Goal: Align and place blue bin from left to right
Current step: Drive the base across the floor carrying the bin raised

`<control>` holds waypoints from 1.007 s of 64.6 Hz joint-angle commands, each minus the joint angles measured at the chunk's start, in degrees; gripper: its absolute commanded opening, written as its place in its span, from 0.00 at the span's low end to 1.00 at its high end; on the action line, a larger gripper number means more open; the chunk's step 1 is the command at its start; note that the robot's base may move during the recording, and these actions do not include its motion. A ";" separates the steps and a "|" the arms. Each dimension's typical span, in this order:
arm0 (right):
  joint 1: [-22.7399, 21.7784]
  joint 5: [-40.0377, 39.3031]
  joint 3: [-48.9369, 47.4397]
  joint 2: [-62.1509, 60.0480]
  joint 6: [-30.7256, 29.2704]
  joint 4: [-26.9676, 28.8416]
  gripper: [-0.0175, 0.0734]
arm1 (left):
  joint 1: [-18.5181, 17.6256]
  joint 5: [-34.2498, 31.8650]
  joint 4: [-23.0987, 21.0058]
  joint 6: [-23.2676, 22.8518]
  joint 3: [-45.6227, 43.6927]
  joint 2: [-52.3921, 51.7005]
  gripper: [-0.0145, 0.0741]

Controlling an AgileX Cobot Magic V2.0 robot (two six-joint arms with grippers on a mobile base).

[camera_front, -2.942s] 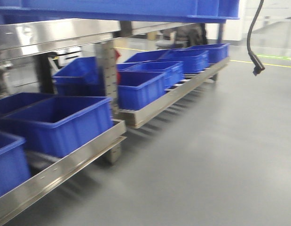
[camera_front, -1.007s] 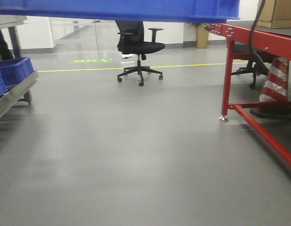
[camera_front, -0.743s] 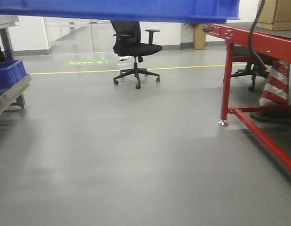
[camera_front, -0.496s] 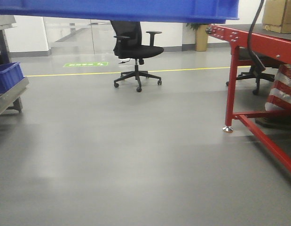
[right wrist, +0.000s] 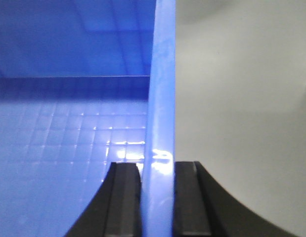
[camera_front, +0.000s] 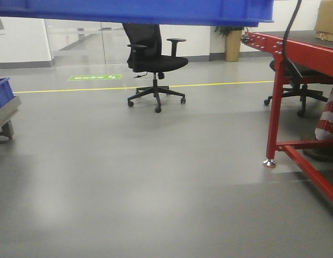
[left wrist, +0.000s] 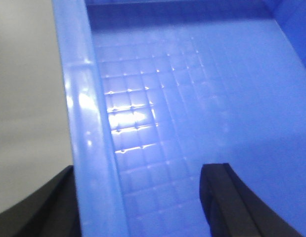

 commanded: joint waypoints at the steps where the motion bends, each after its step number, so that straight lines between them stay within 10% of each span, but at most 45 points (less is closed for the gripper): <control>1: -0.60 -8.00 -0.97 -0.40 -1.40 -2.62 0.03 | -0.76 -3.24 -4.21 3.76 -1.14 -2.41 0.04; 65: -0.60 -10.34 -0.97 -0.40 -1.40 -2.62 0.03 | -0.76 -3.23 -2.05 3.76 -1.14 -2.41 0.04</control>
